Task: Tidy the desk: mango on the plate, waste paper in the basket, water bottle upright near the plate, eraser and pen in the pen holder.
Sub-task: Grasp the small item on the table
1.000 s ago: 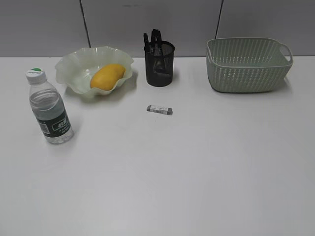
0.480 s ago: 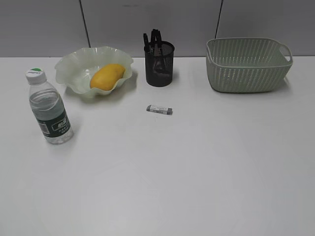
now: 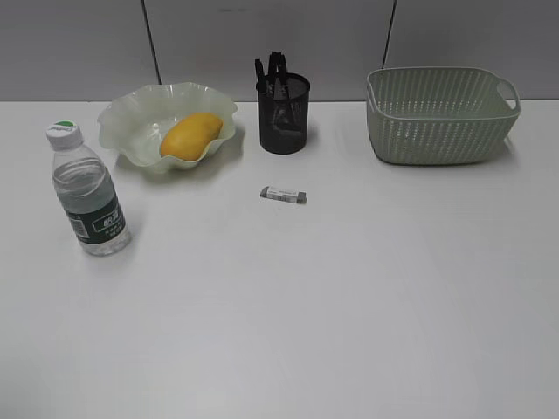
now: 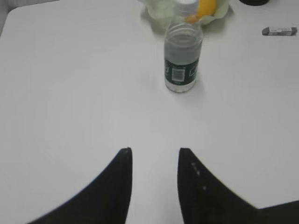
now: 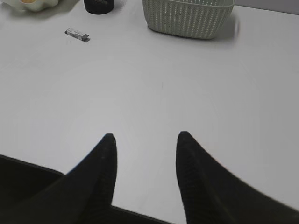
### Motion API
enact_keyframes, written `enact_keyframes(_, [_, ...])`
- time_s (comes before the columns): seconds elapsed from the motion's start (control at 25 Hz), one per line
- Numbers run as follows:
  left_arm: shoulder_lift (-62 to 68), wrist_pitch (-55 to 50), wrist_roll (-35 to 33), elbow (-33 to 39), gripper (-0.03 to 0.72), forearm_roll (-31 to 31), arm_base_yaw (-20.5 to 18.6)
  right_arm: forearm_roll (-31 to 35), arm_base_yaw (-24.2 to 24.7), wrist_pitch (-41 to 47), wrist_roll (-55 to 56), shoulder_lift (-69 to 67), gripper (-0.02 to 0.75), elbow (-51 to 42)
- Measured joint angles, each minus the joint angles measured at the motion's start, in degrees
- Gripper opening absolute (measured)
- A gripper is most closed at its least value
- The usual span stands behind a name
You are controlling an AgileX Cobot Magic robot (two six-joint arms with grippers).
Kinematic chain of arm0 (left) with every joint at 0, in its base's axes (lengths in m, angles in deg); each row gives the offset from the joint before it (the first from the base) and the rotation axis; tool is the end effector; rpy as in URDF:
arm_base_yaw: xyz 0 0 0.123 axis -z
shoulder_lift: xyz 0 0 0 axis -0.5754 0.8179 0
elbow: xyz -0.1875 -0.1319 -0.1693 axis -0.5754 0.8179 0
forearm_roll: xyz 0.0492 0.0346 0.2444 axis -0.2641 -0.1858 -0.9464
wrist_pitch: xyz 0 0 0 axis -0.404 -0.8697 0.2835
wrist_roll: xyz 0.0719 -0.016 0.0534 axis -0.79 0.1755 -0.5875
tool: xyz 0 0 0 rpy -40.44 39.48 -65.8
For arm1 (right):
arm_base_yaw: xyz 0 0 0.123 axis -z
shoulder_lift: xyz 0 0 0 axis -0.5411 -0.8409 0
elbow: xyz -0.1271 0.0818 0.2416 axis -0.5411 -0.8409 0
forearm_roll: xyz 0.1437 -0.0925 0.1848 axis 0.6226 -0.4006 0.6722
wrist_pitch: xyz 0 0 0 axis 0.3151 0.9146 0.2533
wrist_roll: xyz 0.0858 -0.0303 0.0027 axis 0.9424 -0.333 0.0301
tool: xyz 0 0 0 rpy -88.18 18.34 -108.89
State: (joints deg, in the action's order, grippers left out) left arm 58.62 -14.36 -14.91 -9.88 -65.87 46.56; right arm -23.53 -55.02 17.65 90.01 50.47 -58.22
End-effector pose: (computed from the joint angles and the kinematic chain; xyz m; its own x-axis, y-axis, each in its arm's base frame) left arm 0.0345 -0.0009 0.2947 -0.5604 0.1066 -0.8213 0.1412 0.9895 0.0321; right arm -0.0039 -0.0068 0.2813 -0.4071 -0.1307 -0.9040 -0.3203 0.9473 0.0073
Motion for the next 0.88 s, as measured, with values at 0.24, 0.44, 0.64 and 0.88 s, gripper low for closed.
enact_keyframes(0.24, [29.2, 16.7, -20.9, -6.9, 0.406, 18.4, 0.1, 0.0, 0.0, -0.1, -0.2, 0.0, 0.346, 0.0])
enact_keyframes(0.44, [53.1, 19.4, -43.7, -21.9, 0.452, 31.3, 4.8, 0.1, 0.0, -0.1, -0.2, 0.0, 0.346, 0.0])
enact_keyframes(0.64, [72.5, 17.7, -54.3, -37.3, 0.456, 30.2, 10.1, 0.1, 0.0, -0.1, -0.2, 0.0, 0.346, 0.0])
enact_keyframes(0.88, [90.2, 11.2, -66.0, -51.2, 0.456, 28.7, 13.2, 0.1, 0.0, -0.2, -0.3, 0.0, 0.346, 0.0])
